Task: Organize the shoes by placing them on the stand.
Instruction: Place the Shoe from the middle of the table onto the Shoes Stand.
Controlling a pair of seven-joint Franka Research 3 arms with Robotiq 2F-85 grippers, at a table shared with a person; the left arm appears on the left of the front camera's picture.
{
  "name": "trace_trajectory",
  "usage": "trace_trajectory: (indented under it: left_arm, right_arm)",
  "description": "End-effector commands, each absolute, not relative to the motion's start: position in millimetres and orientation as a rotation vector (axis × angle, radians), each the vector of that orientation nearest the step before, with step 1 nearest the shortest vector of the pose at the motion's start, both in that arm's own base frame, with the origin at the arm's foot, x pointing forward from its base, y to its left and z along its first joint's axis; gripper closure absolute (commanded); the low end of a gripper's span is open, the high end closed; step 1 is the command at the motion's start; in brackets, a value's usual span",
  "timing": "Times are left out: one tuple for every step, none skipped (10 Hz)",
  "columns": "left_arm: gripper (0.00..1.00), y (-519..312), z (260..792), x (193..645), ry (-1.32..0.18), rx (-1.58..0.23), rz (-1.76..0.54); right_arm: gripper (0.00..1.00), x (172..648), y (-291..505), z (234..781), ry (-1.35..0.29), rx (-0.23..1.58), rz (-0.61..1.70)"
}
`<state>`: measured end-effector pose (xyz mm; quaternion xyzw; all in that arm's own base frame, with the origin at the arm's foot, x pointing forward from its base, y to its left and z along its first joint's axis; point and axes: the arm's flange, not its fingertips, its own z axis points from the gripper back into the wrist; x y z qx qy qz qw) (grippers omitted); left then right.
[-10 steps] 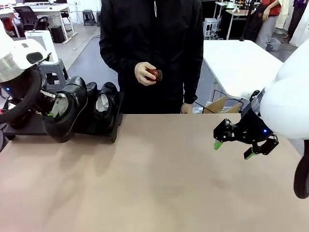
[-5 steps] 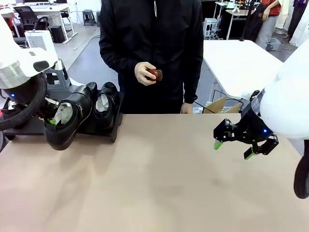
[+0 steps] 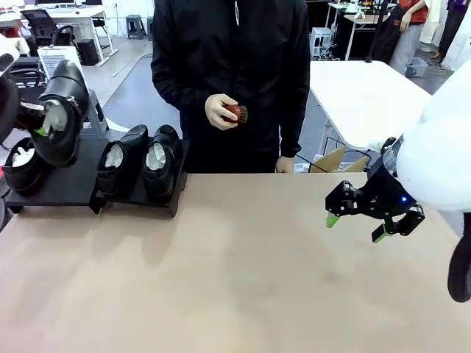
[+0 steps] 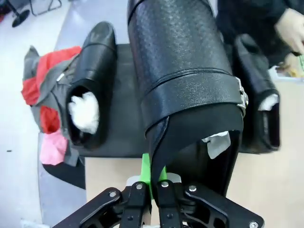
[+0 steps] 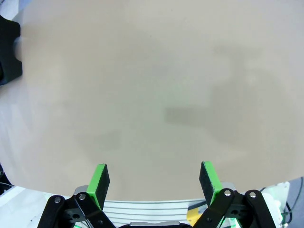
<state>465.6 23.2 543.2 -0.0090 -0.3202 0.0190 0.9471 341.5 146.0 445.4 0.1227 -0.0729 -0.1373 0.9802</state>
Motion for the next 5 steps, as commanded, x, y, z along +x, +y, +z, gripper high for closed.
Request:
trace_trajectory:
  left_arm:
    - [1.00, 33.8, 517.2, 495.9, -0.603, 0.030, 0.043]
    - [1.00, 36.1, 505.0, 504.9, -0.598, 0.021, 0.015]
    - [1.00, 35.6, 491.1, 514.6, -0.605, 0.043, -0.039]
    - [1.00, 37.0, 478.0, 523.1, -0.593, 0.069, -0.039]
    - [1.00, 40.6, 470.1, 528.6, -0.575, 0.060, -0.004]
  right_arm:
    - [0.00, 342.3, 146.9, 445.8, -0.148, 0.255, -0.276]
    - [0.00, 342.3, 146.9, 445.8, -0.148, 0.255, -0.276]
    - [0.00, 342.3, 146.9, 445.8, -0.148, 0.255, -0.276]
    - [0.00, 342.3, 146.9, 445.8, -0.148, 0.255, -0.276]
    - [0.00, 342.3, 146.9, 445.8, -0.148, 0.255, -0.276]
